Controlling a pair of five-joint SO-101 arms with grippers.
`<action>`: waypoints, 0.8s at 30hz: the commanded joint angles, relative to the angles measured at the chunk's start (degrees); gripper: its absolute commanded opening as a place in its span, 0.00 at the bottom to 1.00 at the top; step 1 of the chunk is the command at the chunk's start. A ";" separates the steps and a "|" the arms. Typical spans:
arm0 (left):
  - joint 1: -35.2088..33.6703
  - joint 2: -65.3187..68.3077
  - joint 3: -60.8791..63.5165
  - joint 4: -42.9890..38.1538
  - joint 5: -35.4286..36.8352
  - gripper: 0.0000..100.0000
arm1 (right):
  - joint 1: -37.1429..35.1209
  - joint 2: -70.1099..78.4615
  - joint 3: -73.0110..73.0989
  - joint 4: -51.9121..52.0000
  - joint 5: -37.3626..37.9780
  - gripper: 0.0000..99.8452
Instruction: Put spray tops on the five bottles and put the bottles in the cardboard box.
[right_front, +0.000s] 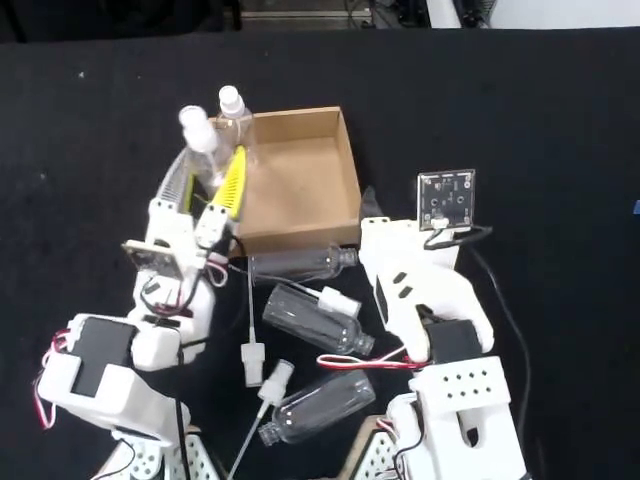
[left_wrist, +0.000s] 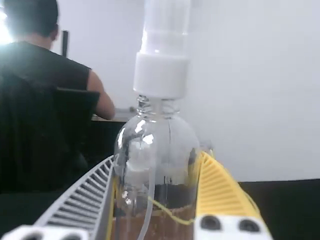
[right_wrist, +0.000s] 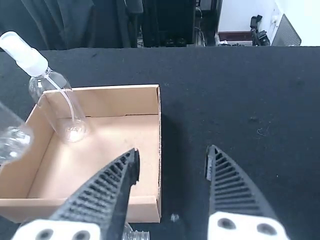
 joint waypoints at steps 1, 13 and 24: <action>1.71 -2.02 -5.23 6.77 0.00 0.03 | 1.14 -1.54 -1.10 -1.58 0.09 0.20; 1.45 -0.44 -8.48 13.01 0.26 0.03 | 1.14 -1.54 -1.10 -1.58 0.09 0.20; 1.45 15.12 -11.21 -1.41 0.00 0.03 | 1.14 -1.54 -1.19 -1.58 0.18 0.20</action>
